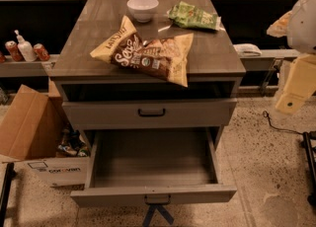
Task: Place brown chip bag into middle drawer
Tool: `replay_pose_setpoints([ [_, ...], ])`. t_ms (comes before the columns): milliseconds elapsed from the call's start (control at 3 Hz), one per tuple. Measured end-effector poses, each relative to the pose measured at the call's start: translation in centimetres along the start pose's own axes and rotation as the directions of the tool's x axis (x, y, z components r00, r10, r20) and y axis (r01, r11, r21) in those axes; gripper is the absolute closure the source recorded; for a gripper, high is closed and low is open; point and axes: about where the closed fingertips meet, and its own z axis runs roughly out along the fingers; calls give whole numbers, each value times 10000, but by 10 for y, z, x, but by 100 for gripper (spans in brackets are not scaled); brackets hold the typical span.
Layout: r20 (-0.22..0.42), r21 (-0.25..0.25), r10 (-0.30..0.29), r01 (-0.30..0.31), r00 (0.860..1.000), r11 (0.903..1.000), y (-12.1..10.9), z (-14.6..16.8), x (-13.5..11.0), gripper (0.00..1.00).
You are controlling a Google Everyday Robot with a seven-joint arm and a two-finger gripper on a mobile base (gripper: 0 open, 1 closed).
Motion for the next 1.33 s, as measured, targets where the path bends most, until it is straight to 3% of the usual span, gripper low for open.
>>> replay_pose_setpoints([
  [333,4,3,0,0,10000,10000,0,0,0,0],
  [667,403,244,5,-15,9992,9997,-15,7,-16,0],
  [1000,838,502,-56,14,9965,9987,-40,27,-43,0],
  [1333,1567,567,245,-338,9873,9978,-66,60,-72,0],
])
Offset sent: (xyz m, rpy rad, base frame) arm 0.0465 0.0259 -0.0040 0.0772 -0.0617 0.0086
